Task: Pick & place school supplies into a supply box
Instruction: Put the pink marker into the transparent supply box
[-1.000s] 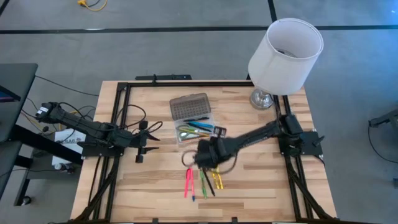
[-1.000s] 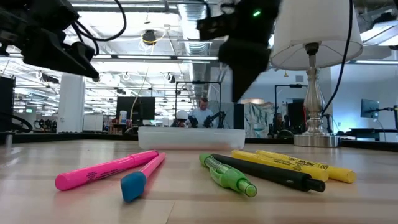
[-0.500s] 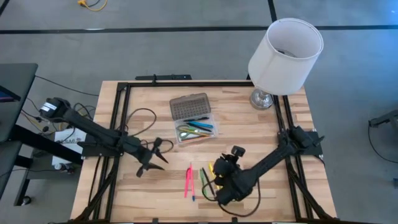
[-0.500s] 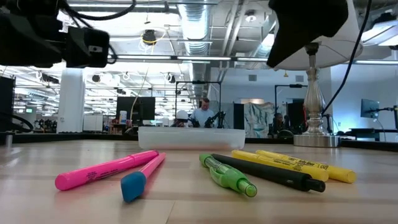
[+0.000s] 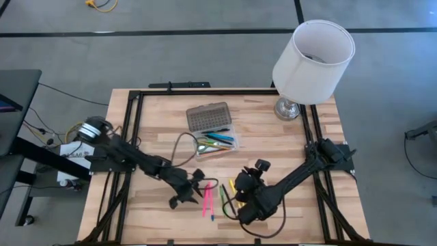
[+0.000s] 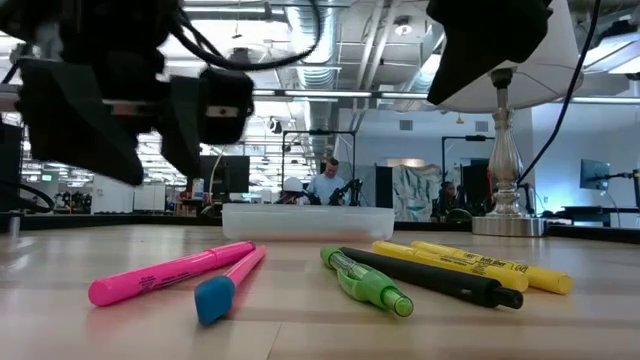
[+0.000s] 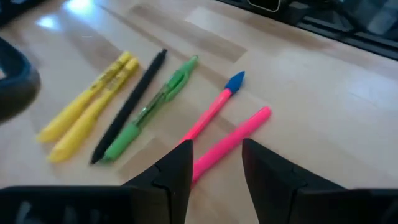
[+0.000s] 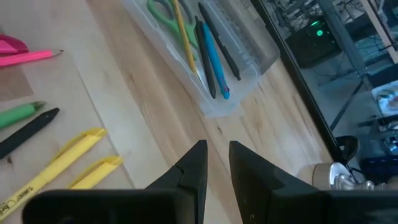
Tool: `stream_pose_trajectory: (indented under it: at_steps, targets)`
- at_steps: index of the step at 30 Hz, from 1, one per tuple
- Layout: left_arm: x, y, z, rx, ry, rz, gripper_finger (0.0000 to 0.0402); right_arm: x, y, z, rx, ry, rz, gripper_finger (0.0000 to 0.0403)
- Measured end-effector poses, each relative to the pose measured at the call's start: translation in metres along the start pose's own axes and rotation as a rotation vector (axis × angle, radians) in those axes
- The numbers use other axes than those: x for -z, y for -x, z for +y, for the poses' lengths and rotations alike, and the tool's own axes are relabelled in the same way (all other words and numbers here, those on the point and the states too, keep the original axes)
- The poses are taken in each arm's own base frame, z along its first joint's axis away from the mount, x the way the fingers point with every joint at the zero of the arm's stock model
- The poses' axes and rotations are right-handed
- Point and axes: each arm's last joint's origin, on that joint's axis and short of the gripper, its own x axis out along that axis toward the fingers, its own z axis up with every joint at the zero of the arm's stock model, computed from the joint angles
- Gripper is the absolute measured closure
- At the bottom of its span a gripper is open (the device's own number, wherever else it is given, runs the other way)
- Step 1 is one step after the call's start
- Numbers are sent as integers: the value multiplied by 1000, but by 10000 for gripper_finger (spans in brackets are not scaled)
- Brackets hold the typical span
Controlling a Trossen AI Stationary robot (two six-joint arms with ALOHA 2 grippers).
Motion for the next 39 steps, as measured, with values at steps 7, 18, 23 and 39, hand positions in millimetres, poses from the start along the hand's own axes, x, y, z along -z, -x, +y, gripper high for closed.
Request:
stream_pose_trajectory:
  at_steps: [7, 18, 23, 39]
  targets:
    - [10, -31, 16, 53, 49, 96, 268, 3, 4, 1, -4, 10, -6, 340]
    - [20, -40, 25, 176, 114, 153, 268, 6, 8, 3, 2, 5, -25, 340]
    - [24, -38, 25, 192, 133, 194, 268, 6, 8, 2, 2, 3, -25, 340]
    - [33, -33, 22, 173, 252, 339, 327, 7, 6, 6, 8, 11, -22, 340]
